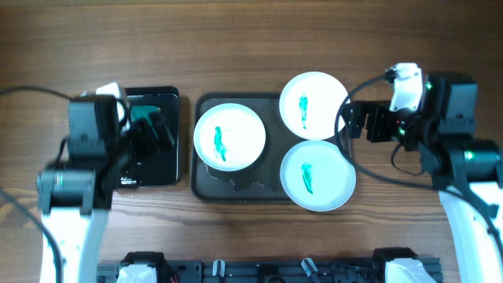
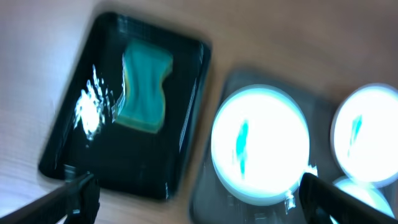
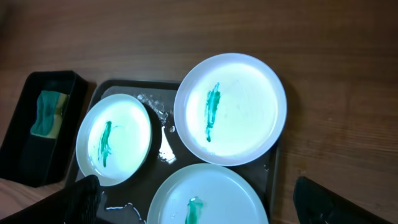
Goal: Clean dirty plates on tray and stack at the side
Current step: 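Move left gripper to sponge and right gripper to the left plate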
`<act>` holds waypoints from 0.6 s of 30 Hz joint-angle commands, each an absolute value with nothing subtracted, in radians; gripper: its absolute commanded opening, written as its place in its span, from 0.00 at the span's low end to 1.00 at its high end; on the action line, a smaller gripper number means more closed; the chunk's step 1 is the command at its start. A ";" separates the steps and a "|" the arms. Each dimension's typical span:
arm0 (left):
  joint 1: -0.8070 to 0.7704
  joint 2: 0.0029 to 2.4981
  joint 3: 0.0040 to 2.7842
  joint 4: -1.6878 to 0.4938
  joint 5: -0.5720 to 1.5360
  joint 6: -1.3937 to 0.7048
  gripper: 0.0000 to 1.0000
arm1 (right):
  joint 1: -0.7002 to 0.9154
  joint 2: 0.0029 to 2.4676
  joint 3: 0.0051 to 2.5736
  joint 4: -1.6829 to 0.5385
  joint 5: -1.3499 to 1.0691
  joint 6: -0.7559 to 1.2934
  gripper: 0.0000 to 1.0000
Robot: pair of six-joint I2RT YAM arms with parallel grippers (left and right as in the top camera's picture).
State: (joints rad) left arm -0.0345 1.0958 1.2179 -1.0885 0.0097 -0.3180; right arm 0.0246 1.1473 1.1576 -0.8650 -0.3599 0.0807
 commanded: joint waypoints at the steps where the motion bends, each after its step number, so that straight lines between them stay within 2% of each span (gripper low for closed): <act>1: -0.036 1.255 1.350 -1.153 0.160 -0.382 1.00 | 0.022 1.224 1.184 -0.875 -0.438 0.150 1.00; 3: -0.036 1.327 1.349 -1.148 0.149 -0.376 1.00 | 0.023 1.266 1.184 -0.877 -0.457 0.157 0.98; 7: -0.036 1.440 1.349 -1.139 0.133 -0.376 1.00 | 0.079 1.345 1.184 -0.873 -0.448 0.207 0.81; 8: -0.034 1.464 1.349 -1.126 0.123 -0.403 1.00 | 0.110 1.375 1.185 -0.871 -0.432 0.229 0.74; 12: 0.000 1.481 1.361 -1.128 -0.012 -0.433 1.00 | 0.273 1.588 1.264 -0.870 -0.380 0.299 0.60; 18: 0.075 1.483 1.365 -1.149 -0.047 -0.450 1.00 | 0.408 1.828 1.290 -0.700 -0.381 0.327 0.50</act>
